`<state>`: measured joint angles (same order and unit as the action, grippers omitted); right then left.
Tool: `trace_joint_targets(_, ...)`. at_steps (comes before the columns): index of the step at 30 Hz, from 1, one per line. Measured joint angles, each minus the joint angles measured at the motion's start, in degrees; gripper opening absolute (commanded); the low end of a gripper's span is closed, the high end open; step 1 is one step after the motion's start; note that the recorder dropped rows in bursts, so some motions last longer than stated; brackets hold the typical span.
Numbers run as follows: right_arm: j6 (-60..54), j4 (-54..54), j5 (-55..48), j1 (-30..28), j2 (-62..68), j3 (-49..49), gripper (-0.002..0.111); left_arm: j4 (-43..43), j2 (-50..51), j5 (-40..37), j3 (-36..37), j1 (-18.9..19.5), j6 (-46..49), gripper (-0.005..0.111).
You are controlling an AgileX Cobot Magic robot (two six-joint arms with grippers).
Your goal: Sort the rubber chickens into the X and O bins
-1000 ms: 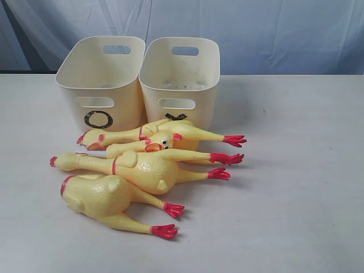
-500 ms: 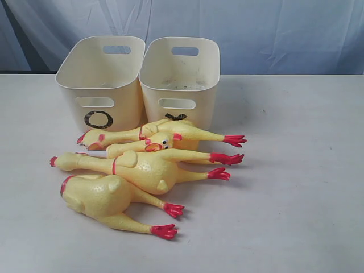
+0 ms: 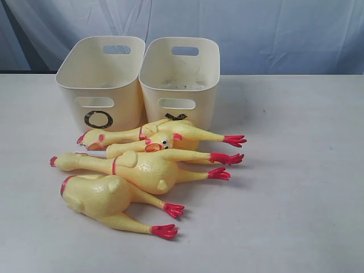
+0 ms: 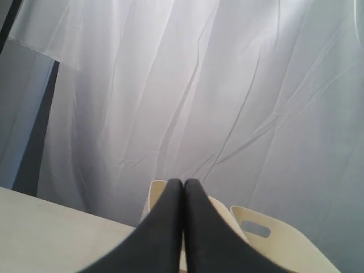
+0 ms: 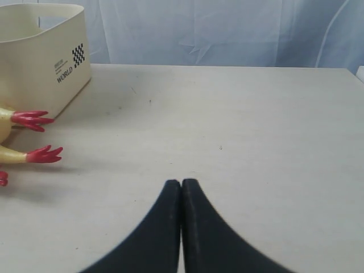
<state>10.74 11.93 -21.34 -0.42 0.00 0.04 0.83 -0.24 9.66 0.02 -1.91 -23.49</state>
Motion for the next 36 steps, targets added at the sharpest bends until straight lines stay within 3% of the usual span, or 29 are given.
trace_joint_targets(6,0.0,0.0,0.0,0.0,0.0,0.0,0.0,0.58,0.0,0.49,0.0,0.0,-4.85,0.0)
trace_joint_targets(9,0.0,0.0,0.0,0.0,0.0,0.0,0.0,3.97,0.0,5.71,0.0,-0.21,-8.73,0.0)
trace_joint_targets(12,0.0,-0.12,0.0,0.0,0.0,0.0,0.0,14.85,0.0,13.48,-0.35,-0.21,-20.48,0.0)
trace_joint_targets(20,0.0,-0.22,0.0,0.0,0.0,0.0,0.0,38.64,7.91,6.37,-7.48,-0.21,-39.33,0.0)
trace_joint_targets(27,0.0,-0.22,0.0,0.0,0.0,0.0,0.0,47.4,22.39,6.49,-13.66,-0.21,-45.15,0.0)
trace_joint_targets(30,0.0,-0.22,0.0,0.0,0.0,0.0,0.0,56.92,28.68,7.75,-16.6,-0.21,-52.25,0.0)
trace_joint_targets(36,0.0,-0.22,0.0,0.0,0.0,0.0,0.0,89.98,41.41,11.44,-23.33,-0.21,-80.96,0.0)
